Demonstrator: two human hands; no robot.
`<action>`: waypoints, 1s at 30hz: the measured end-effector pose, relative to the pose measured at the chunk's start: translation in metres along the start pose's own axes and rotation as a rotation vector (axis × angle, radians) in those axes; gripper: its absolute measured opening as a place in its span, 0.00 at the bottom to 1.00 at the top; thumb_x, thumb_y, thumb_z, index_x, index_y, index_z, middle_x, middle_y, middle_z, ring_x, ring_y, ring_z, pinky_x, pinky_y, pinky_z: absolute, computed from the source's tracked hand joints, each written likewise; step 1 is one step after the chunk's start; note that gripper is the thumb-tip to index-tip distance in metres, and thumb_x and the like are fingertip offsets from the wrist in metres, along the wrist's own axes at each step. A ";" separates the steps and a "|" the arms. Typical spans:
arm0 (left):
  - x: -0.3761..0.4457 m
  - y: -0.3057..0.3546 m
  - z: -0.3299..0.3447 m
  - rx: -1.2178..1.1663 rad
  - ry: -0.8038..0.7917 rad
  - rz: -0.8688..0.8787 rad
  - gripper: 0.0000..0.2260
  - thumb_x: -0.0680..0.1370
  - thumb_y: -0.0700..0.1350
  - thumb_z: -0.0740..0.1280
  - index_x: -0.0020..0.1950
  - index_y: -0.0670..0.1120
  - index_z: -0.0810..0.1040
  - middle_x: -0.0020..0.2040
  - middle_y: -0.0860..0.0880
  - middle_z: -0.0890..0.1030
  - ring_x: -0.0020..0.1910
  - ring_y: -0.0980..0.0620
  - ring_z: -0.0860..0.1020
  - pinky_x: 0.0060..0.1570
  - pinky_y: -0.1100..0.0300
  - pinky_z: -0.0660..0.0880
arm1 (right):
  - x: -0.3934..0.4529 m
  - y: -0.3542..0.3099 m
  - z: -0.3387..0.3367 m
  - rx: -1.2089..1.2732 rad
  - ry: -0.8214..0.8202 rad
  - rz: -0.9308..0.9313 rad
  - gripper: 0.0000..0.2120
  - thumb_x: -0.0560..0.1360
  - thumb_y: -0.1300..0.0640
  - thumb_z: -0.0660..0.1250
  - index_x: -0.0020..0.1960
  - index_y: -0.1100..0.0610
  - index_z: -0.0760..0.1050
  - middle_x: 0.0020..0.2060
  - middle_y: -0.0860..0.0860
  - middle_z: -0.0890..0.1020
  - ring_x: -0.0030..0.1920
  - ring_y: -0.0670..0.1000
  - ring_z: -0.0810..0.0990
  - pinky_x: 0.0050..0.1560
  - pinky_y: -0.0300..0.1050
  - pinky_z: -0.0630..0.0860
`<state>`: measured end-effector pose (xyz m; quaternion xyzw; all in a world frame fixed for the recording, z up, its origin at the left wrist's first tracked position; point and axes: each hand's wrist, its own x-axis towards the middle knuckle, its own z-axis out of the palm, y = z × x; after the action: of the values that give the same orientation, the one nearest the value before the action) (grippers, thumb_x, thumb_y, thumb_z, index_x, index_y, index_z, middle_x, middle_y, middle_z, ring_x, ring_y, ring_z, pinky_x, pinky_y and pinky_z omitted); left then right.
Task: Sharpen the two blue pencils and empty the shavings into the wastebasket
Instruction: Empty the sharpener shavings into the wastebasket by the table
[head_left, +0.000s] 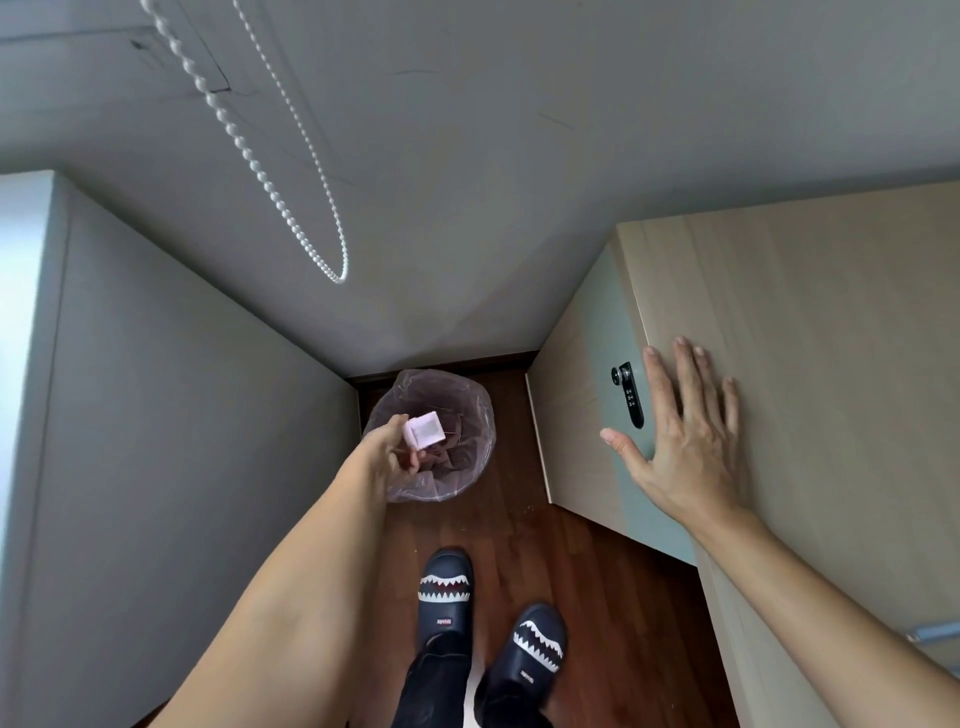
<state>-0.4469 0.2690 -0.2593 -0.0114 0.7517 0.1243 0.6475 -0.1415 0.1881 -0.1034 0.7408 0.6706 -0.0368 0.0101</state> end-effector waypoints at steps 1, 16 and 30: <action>0.001 0.001 0.000 -0.012 -0.006 -0.015 0.13 0.78 0.53 0.61 0.48 0.42 0.73 0.34 0.45 0.73 0.27 0.52 0.70 0.19 0.73 0.66 | 0.001 0.000 0.000 0.002 0.002 0.004 0.41 0.70 0.34 0.58 0.75 0.54 0.48 0.75 0.59 0.54 0.75 0.57 0.50 0.71 0.62 0.54; -0.126 -0.006 -0.007 0.604 -0.033 0.853 0.20 0.55 0.53 0.78 0.42 0.51 0.78 0.40 0.53 0.83 0.39 0.55 0.82 0.42 0.59 0.79 | 0.005 0.007 -0.037 0.279 -0.335 0.012 0.40 0.74 0.36 0.54 0.75 0.57 0.41 0.76 0.55 0.43 0.75 0.52 0.42 0.74 0.53 0.44; -0.326 -0.087 0.111 1.075 -0.393 1.542 0.20 0.62 0.40 0.77 0.50 0.52 0.76 0.43 0.60 0.82 0.41 0.71 0.76 0.37 0.74 0.69 | -0.237 0.164 -0.181 0.395 -0.055 0.338 0.18 0.75 0.53 0.66 0.63 0.57 0.74 0.57 0.58 0.81 0.58 0.56 0.78 0.56 0.43 0.70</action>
<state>-0.2709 0.1604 0.0294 0.8060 0.3870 0.1543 0.4206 0.0055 -0.0519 0.0877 0.8286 0.5166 -0.1851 -0.1106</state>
